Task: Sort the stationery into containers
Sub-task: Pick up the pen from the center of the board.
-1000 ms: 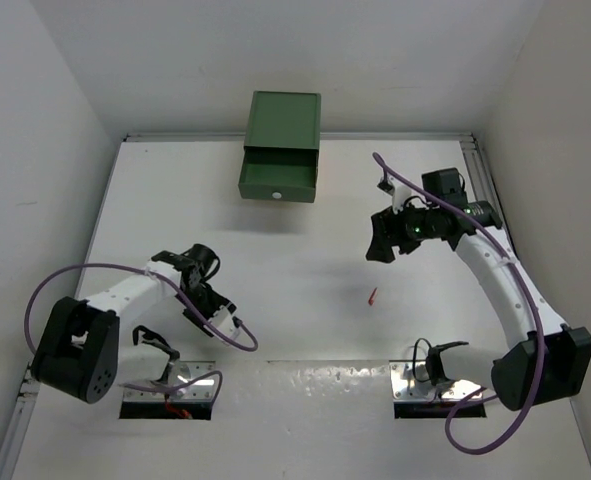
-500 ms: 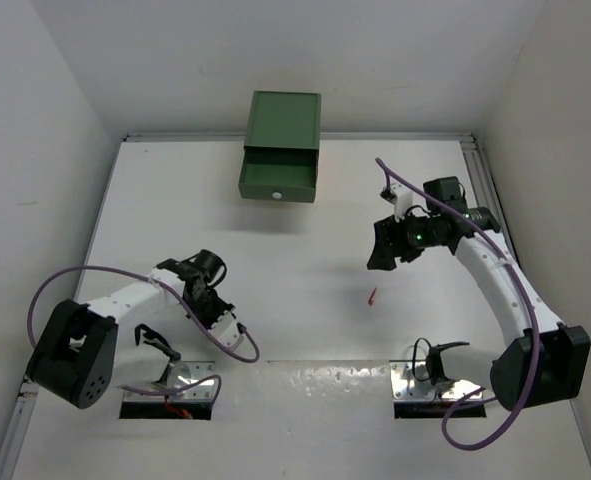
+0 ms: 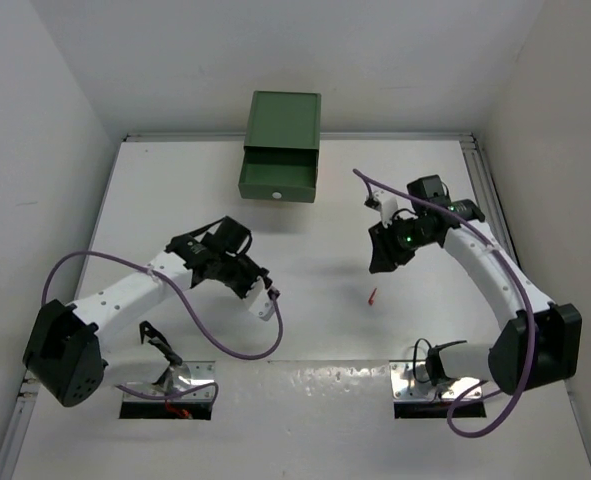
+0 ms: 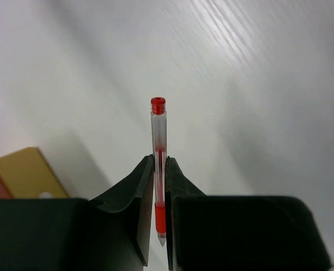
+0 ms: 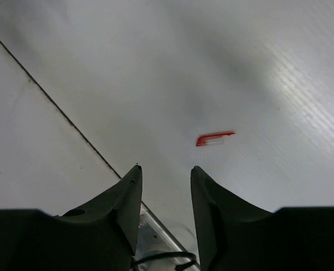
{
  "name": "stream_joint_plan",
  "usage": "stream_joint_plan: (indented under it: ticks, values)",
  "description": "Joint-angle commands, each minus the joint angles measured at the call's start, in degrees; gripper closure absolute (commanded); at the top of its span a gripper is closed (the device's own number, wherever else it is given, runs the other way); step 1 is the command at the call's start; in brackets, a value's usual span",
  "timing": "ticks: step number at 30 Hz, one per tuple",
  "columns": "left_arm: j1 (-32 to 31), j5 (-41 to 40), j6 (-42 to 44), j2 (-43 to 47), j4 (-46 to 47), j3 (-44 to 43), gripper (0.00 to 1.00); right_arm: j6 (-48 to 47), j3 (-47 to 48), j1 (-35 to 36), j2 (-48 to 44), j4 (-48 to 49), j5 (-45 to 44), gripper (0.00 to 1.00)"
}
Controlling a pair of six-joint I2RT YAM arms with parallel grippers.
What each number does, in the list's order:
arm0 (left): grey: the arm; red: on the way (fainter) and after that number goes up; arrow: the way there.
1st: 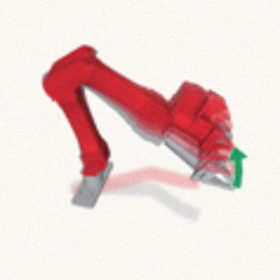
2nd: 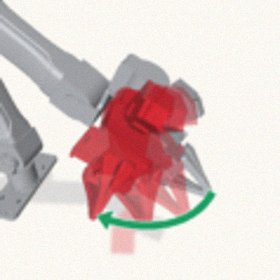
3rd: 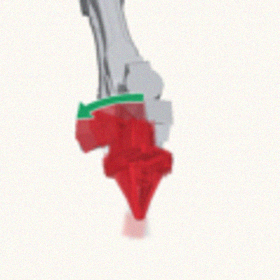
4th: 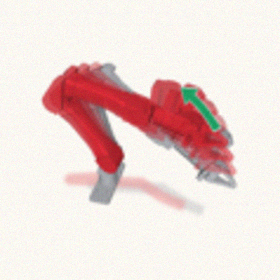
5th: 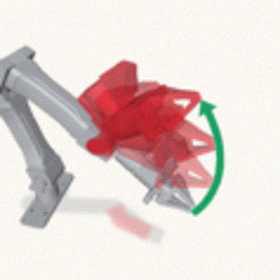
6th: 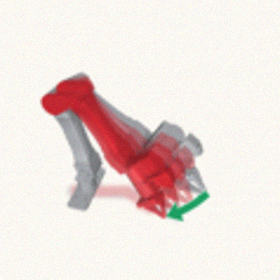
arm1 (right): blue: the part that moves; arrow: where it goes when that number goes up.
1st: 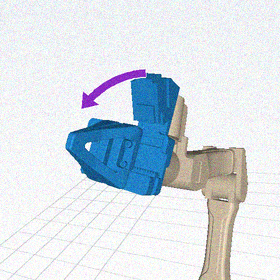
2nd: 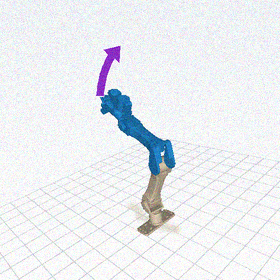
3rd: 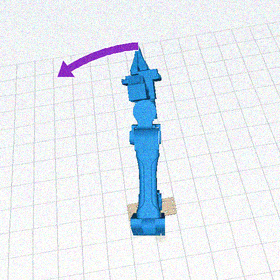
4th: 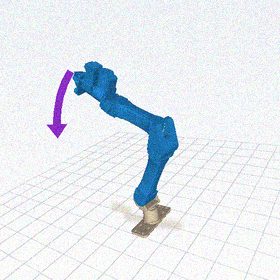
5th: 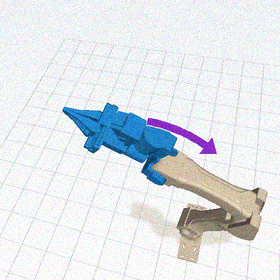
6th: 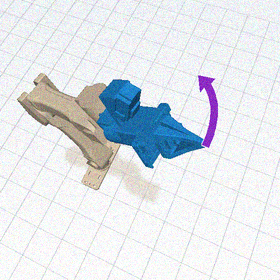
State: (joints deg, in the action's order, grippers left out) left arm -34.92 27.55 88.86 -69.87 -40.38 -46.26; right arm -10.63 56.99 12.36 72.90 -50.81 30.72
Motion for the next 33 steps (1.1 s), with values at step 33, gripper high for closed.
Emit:
stream_joint_plan:
  ticks: [33]
  values:
    - [18.1,28.3,-122.6,0.0,61.4,-7.2,1.00,-50.7,5.4,4.2,3.1,-5.4,-5.8,0.74]
